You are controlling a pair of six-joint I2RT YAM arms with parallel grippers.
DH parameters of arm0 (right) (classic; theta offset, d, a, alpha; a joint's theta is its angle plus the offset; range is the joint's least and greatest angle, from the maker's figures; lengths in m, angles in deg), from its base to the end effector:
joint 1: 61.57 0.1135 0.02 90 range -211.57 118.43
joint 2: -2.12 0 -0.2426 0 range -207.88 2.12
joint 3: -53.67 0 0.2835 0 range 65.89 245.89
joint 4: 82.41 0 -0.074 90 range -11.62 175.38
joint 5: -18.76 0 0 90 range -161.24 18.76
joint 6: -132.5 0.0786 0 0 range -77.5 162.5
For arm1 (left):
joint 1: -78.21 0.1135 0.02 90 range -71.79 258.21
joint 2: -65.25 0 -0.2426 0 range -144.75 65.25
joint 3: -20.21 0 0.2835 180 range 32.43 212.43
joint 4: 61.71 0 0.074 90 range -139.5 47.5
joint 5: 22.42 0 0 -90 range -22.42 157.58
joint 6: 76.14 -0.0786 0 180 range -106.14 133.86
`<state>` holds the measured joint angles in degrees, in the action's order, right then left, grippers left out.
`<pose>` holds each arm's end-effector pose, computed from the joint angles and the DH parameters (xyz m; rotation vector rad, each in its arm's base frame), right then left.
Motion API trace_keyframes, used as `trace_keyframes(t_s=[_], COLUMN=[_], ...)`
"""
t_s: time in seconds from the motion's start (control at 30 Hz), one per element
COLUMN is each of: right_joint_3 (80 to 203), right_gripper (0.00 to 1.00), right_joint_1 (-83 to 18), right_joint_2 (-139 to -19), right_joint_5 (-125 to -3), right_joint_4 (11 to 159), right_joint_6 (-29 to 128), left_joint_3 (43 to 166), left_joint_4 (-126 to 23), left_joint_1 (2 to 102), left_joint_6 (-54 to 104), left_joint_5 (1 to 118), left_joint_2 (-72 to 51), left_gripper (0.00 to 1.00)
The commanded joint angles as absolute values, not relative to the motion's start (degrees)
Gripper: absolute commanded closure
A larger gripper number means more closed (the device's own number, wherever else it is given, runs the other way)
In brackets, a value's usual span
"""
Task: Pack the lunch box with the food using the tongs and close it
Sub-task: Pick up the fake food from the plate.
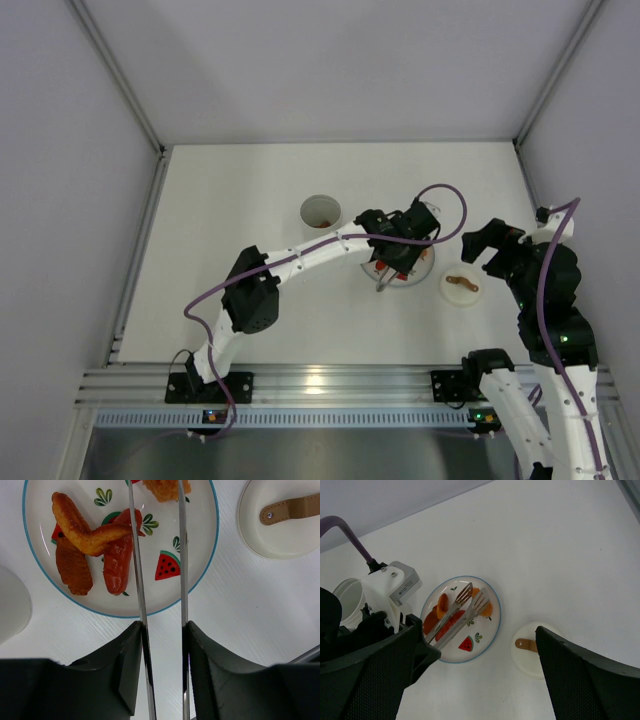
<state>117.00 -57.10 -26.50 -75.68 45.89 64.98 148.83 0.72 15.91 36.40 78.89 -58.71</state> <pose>0.1857 0.0084 0.3466 0.3463 1.8418 0.2524 0.2547 -0.4520 0.2100 0.8077 2.4507 -0.3141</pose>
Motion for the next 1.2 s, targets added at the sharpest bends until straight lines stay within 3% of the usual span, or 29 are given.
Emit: trace_keyframes(t_s=[0.0,0.3,0.6,0.83,0.93,0.97,1.17], right_joint_3=[119.9,119.8,119.8,119.5,119.3,119.2,119.2], right_gripper=[0.01,0.0,0.0,0.01,0.01,0.01,0.01], right_joint_1=[-57.9,-57.9,-57.9,-57.9,-57.8,-58.0,-57.9], right_joint_2=[-27.0,-26.9,-26.6,-26.6,-26.6,-26.5,-26.6], right_joint_5=[-75.6,-75.4,-75.3,-75.3,-75.3,-75.4,-75.3], right_joint_4=[44.9,44.9,44.8,44.8,44.7,44.8,44.8], right_joint_6=[63.9,64.1,64.1,64.1,64.0,64.1,64.1], left_joint_3=[150.6,149.7,148.2,148.7,148.5,148.6,148.6], left_joint_4=[1.3,1.7,0.4,0.8,0.9,0.8,0.8], left_joint_1=[15.5,15.5,15.5,15.5,15.5,15.5,15.5], left_joint_6=[36.4,36.2,36.2,35.7,35.6,35.6,35.2], left_joint_5=[78.9,79.5,80.6,80.5,80.0,79.8,79.5], left_joint_2=[-57.2,-56.0,-54.8,-55.6,-55.9,-55.9,-55.4], left_gripper=[0.59,0.68,0.41,0.4,0.46,0.54,0.73])
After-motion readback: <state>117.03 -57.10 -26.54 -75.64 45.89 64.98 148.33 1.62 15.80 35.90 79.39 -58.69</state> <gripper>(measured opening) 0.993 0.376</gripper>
